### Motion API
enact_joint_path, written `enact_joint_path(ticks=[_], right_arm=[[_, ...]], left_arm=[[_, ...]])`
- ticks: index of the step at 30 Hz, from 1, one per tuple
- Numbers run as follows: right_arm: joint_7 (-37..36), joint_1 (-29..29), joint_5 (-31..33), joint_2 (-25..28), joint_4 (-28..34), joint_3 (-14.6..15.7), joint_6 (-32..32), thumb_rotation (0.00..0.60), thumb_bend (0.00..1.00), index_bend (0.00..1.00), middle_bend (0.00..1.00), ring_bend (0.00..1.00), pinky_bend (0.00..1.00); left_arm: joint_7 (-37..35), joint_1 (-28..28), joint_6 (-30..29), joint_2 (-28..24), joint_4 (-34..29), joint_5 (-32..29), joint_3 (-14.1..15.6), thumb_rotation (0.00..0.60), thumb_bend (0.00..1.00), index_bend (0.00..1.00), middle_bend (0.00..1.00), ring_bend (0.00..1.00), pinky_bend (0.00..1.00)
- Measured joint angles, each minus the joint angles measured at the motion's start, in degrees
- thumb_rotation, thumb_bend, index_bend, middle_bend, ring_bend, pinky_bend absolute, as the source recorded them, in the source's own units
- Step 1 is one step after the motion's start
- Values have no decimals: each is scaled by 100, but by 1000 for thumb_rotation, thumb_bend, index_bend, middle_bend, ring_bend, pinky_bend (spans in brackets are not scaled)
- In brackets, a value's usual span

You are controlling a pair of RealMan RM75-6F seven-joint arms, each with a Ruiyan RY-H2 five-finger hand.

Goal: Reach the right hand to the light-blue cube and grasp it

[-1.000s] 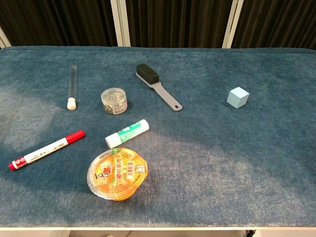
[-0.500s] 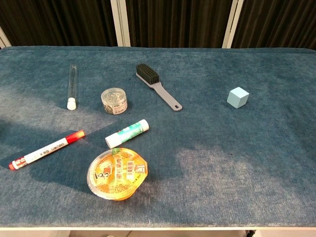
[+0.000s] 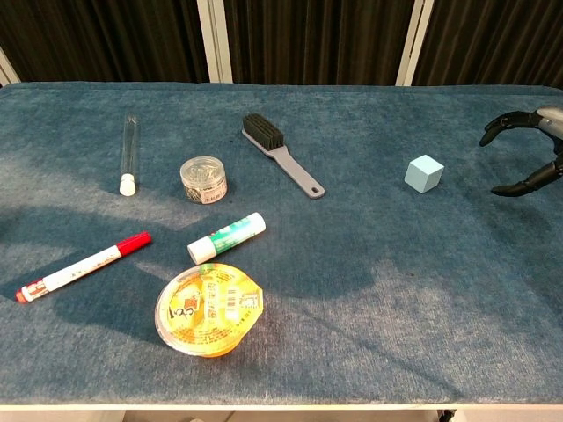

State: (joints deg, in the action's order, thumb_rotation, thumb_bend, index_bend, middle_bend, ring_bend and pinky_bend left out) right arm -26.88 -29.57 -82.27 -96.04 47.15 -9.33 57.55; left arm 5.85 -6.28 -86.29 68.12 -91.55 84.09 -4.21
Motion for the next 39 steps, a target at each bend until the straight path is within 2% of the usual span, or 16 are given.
enact_joint_path(ticks=[16, 32, 39], right_arm=[[-265, -356, 167, -588, -670, -51, -307, 600, 250, 411, 243, 183, 78], [-862, -860, 153, -1092, -1101, -95, -656, 600, 250, 427, 242, 183, 78], [-981, -1026, 164, -1205, -1164, -100, -799, 600, 276, 509, 242, 183, 79]], left_arm=[[162, 4, 9, 21, -2, -43, -6, 600, 269, 97, 0, 0, 89], [266, -27, 28, 85, 34, -21, -9, 600, 269, 97, 0, 0, 89], [220, -24, 29, 77, 30, -38, -17, 600, 269, 97, 0, 0, 89]])
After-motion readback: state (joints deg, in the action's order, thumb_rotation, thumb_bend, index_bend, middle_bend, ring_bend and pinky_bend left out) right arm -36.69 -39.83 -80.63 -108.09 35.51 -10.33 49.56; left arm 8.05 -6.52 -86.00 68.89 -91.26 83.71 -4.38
